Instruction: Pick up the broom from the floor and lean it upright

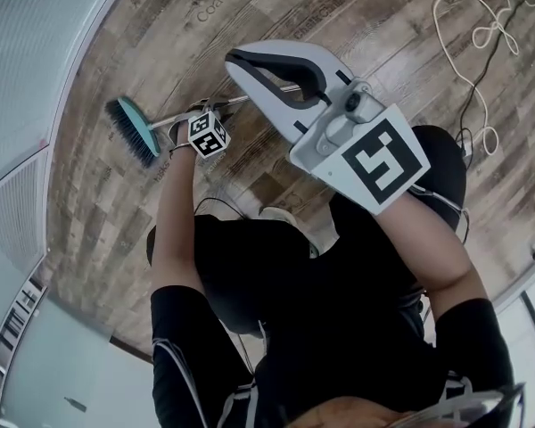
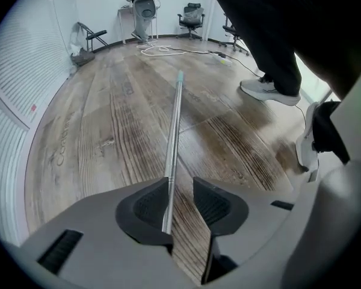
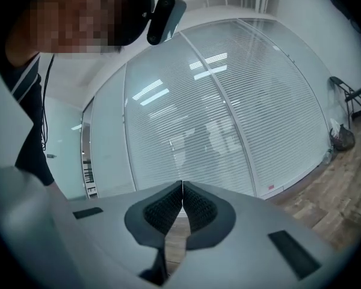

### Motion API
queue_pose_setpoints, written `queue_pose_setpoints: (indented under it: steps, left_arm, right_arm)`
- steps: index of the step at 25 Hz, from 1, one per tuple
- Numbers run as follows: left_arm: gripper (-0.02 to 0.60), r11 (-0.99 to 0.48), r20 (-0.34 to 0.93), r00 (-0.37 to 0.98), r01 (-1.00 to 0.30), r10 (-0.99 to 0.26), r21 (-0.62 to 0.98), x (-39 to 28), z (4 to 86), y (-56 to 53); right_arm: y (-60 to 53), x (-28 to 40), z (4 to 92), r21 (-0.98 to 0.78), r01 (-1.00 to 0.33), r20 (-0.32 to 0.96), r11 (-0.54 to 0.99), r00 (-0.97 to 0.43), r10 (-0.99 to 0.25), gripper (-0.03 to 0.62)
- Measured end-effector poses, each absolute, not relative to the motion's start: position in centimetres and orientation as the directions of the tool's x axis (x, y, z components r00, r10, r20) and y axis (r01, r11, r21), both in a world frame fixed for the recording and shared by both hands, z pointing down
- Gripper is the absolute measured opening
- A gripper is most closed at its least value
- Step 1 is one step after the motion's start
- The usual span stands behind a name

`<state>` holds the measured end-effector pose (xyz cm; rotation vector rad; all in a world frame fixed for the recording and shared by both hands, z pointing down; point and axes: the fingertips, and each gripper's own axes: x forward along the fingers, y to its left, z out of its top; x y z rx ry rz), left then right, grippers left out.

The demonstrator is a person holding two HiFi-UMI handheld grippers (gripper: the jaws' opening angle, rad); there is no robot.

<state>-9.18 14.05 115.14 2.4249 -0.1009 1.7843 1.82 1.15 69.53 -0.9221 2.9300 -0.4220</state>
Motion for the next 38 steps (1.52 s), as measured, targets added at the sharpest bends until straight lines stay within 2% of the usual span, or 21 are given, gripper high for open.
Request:
queue_pose_setpoints:
  steps: [6,8,11,18,25,31,38]
  left_arm:
    - [0.135,-0.983,0.962,0.271,-0.160,0.044,0.090,-10.0,116.4,13.3]
    - [0.108,-0.973,0.959,0.276,-0.197,0.063,0.121,-10.1,116.5,12.8]
    - [0.104,-0.961,0.961,0.266,-0.239,0.076,0.142,-10.0,116.6,12.3]
    - [0.106,-0.986,0.986,0.144,-0.133,0.085,0.104,-9.6,118.5,12.5]
    - [0.095,-0.979,0.985,0.114,-0.143,0.127,0.142,-9.3,118.4,12.2]
    - [0.094,-0.978,0.980,0.169,-0.160,0.103,0.131,-9.5,116.3,11.4]
    - [0.094,-0.944,0.947,0.318,-0.325,-0.053,0.056,-10.4,109.4,6.9]
  right_arm:
    - [1.0,2.8,70.0,-0.226,-0.572,0.069,0.789,-0.817,-0.573,0.017]
    - [1.0,2.8,70.2,-0.212,-0.568,0.075,0.795,-0.821,-0.567,0.017]
    - [1.0,2.8,70.4,-0.221,-0.563,0.077,0.796,-0.824,-0.561,0.018]
    - [1.2,3.2,70.1,-0.223,-0.560,0.074,0.798,-0.826,-0.559,0.017]
    - [1.0,3.7,70.0,-0.219,-0.567,0.075,0.794,-0.821,-0.566,0.017]
    - [0.4,3.9,68.6,-0.228,-0.571,0.017,0.789,-0.813,-0.583,0.017]
    - [0.8,2.6,68.0,-0.257,-0.532,-0.034,0.807,-0.829,-0.558,0.017]
